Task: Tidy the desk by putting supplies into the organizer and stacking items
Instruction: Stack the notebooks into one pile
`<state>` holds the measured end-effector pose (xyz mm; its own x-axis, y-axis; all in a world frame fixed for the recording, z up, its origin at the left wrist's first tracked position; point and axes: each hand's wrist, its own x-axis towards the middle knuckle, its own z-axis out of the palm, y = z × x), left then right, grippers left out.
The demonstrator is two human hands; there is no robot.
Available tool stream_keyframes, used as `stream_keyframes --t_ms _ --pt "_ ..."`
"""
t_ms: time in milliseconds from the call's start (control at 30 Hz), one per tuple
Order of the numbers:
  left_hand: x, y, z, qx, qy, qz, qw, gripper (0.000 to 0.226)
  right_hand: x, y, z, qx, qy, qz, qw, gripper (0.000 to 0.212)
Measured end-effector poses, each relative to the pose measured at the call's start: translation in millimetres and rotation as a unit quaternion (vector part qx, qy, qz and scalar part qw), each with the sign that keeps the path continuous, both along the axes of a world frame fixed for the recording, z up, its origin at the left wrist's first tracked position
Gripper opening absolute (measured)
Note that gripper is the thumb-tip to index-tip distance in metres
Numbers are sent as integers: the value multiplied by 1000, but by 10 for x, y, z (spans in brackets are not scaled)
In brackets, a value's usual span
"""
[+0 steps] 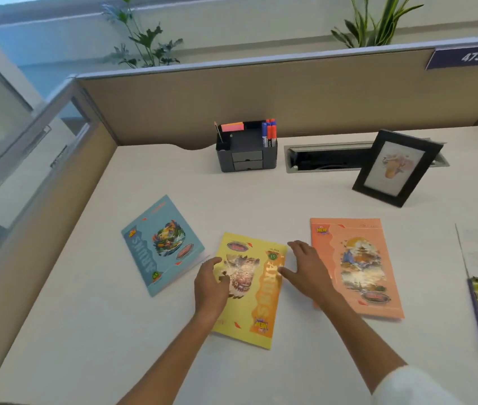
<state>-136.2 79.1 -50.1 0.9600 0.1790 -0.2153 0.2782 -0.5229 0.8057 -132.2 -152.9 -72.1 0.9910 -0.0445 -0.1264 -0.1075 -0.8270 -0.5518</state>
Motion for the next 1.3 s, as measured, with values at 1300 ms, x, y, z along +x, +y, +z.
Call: stream_keyframes --t_ms 1300 --pt "183 -850 263 -75 43 8 996 63 -401 -694 626 596 42 -352 721 29"
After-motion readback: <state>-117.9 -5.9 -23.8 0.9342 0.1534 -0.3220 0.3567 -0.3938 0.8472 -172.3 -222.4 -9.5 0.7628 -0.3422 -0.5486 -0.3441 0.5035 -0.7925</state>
